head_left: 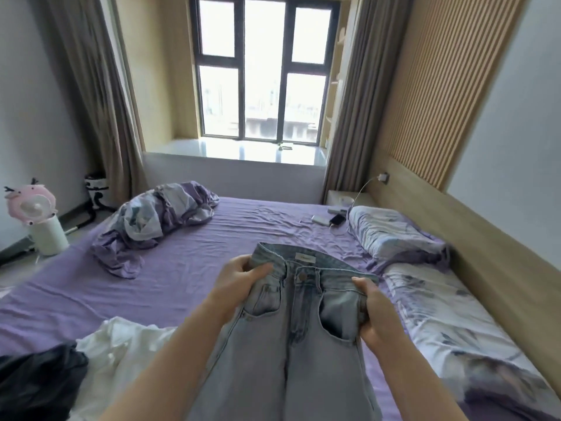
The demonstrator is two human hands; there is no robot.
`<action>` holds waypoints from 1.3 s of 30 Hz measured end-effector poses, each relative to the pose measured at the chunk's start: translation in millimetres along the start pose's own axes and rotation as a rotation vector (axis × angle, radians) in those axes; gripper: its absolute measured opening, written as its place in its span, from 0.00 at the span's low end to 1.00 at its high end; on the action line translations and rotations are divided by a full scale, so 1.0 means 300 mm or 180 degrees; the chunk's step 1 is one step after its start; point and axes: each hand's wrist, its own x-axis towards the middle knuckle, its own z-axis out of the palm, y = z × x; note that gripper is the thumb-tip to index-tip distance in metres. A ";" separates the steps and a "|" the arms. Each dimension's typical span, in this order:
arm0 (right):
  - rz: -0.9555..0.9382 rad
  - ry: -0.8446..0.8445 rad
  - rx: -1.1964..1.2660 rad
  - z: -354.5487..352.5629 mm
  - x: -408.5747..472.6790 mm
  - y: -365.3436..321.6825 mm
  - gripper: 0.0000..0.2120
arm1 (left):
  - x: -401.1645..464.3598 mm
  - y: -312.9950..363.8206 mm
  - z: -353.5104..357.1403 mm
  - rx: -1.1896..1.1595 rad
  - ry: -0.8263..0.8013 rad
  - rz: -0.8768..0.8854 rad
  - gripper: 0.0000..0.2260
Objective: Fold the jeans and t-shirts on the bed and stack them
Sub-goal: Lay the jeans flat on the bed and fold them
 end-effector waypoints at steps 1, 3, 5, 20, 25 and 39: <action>-0.0121 -0.0019 -0.0025 0.029 -0.017 -0.045 0.13 | -0.004 0.057 0.011 -0.0042 0.0048 0.0114 0.02; -0.0437 -0.0115 -0.0157 0.095 -0.055 -0.130 0.11 | -0.014 0.168 0.036 -0.0152 0.0111 0.0306 0.05; -0.0820 -0.0261 -0.0376 0.167 -0.100 -0.207 0.06 | -0.023 0.275 0.067 -0.0225 0.0121 0.0455 0.07; -0.2476 -0.1145 -0.1262 0.458 -0.313 -0.479 0.15 | -0.071 0.739 0.198 0.0155 0.0089 0.1735 0.05; -0.2834 -0.1542 -0.1519 0.468 -0.319 -0.488 0.24 | -0.072 0.785 0.198 0.0144 -0.0405 0.1600 0.10; -0.2257 -0.0921 -0.1472 0.308 -0.141 -0.513 0.50 | 0.016 0.705 0.072 -0.0415 -0.1199 0.1504 0.09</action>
